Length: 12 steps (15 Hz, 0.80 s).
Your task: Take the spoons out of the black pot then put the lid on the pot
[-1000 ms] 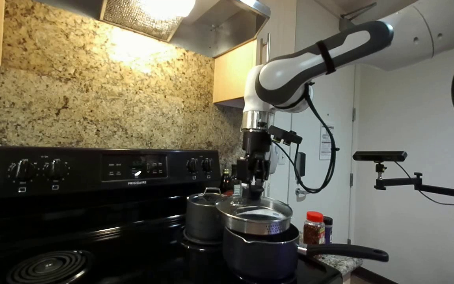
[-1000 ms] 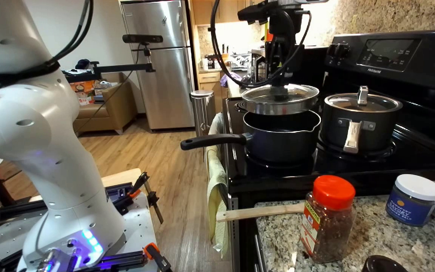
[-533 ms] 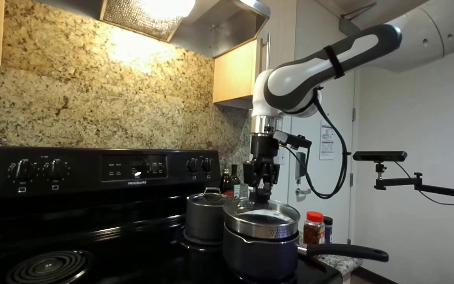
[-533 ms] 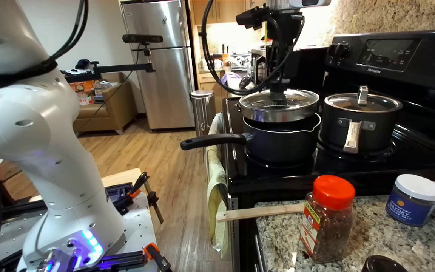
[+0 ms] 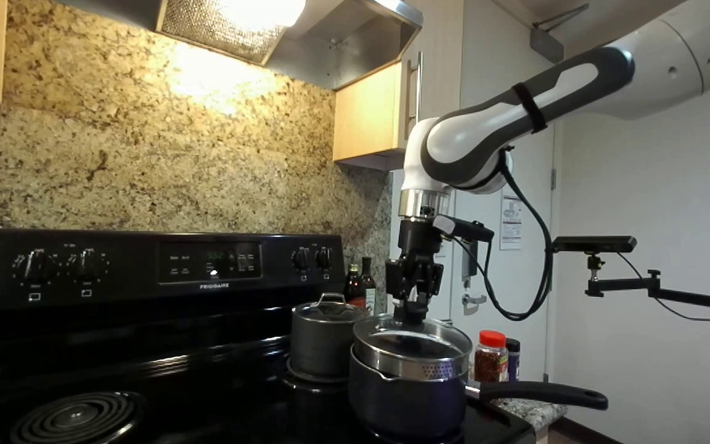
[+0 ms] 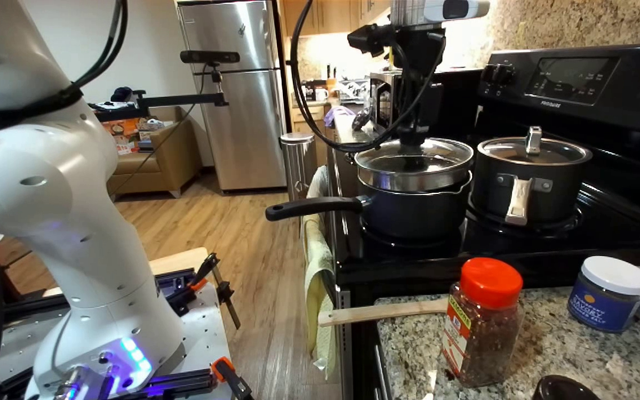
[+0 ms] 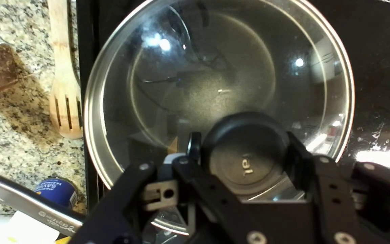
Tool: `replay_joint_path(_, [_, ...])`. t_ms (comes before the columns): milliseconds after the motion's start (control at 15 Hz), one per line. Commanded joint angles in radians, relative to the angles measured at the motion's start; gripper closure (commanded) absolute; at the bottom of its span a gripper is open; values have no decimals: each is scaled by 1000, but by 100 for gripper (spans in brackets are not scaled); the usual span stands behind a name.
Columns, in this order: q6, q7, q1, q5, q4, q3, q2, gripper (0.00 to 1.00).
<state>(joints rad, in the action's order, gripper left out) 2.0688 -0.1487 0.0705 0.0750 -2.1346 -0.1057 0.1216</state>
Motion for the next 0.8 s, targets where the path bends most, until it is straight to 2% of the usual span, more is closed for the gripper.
replay_joint_path(0, [47, -16, 9, -3, -31, 11, 34, 66])
replay_joint_path(333, [101, -27, 8, -28, -39, 17, 33, 66])
replay_joint_path(733, [78, -24, 5, -10, -47, 21, 31, 66])
